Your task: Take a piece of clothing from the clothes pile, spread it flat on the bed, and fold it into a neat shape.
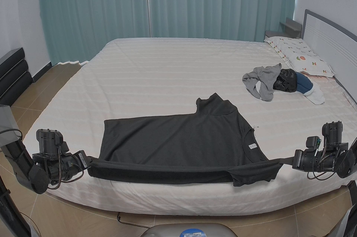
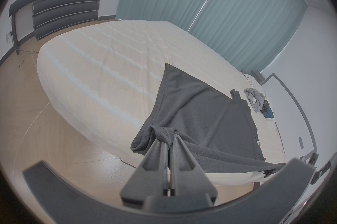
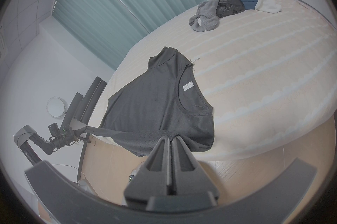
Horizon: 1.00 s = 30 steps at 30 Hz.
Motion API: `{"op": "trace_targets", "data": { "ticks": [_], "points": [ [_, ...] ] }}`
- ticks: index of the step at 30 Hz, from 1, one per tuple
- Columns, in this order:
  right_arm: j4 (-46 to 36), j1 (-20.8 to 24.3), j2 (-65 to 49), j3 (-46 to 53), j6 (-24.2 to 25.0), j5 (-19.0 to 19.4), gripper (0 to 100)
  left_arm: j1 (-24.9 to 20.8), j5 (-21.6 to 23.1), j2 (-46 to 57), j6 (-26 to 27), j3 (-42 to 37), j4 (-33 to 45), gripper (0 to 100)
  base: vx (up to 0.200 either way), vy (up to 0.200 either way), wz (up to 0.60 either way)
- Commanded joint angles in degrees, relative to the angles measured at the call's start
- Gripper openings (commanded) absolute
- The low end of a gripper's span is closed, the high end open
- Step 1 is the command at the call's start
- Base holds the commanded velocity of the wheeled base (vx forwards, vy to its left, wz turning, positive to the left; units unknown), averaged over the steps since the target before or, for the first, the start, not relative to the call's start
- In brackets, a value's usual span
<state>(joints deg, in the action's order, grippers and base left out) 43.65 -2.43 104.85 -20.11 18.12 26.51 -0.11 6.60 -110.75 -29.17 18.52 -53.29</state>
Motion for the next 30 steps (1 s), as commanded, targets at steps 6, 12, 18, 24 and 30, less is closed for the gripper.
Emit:
{"op": "trace_targets", "data": {
  "ticks": [6,12,18,24,30],
  "points": [
    [-0.1,0.1,0.8,-1.9,0.1,-0.1,0,-0.4,0.0,-0.2,0.0,1.3,2.2,0,0.000,0.000,0.00],
    [0.2,1.1,2.8,-2.2,0.3,-0.1,0,-0.9,-0.2,1.0,0.0,3.1,3.6,0,0.000,0.000,0.00],
    [0.2,1.1,3.3,-3.1,0.3,-0.1,0,-1.2,-0.1,4.1,0.1,4.2,9.9,0,0.000,0.000,0.00],
    [0.4,1.1,3.2,-3.6,0.3,-0.1,0,-1.1,-0.1,3.9,0.1,4.2,10.3,0,0.000,0.000,0.00],
    [0.4,1.2,5.5,-4.8,0.2,-0.1,0,-1.1,-0.1,0.6,0.0,6.3,10.3,0,0.000,0.000,0.00]
  ]
}}
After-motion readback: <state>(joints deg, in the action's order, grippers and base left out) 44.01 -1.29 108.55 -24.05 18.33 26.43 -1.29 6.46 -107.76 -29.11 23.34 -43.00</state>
